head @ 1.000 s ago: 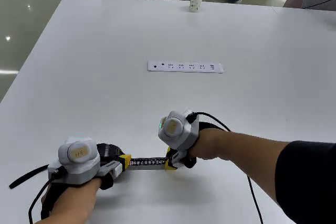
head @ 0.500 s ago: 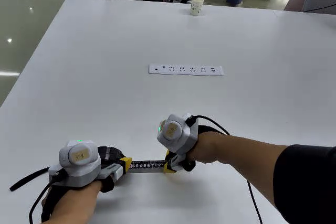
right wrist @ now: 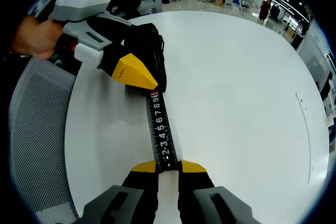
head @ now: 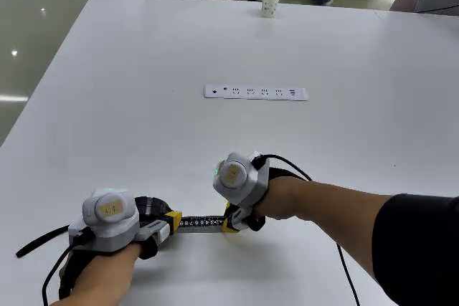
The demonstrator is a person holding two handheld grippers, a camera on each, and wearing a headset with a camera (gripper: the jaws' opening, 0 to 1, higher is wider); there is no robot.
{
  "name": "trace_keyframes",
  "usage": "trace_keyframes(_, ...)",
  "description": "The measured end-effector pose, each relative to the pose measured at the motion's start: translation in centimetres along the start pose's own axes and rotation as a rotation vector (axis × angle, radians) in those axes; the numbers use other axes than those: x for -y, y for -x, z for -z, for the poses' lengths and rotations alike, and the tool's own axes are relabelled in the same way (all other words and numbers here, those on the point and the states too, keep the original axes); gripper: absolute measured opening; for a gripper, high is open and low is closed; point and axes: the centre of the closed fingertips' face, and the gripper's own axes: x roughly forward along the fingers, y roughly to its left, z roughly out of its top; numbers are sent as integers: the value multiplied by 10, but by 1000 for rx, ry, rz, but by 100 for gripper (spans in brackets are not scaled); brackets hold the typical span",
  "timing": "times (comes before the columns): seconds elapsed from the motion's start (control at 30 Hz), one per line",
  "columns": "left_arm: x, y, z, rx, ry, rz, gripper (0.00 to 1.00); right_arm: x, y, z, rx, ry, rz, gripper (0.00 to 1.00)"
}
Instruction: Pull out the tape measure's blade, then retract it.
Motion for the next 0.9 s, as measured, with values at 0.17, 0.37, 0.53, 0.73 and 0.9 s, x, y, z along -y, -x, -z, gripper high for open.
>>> trace_keyframes(0.17,-1,-1,0,-2,0,1,63,0,-1,-1,-3,3,-3,10)
trace_keyframes(0.37,-1,-1,0,-2,0,1,63,-1,-2,-3,-1,4,-2,10)
trace_keyframes(0.53,-1,-1,0,-5,3,1,63,-1,-2,-4,-3,2,-3,10)
trace_keyframes(0.73,-1,-1,0,-4,3,1,63,-2,-2,-5,-3,7,-2,10)
trace_keyframes(0.9,-1,0,0,-4,2,1,63,-3,-3,-7,-2,3,-2,10)
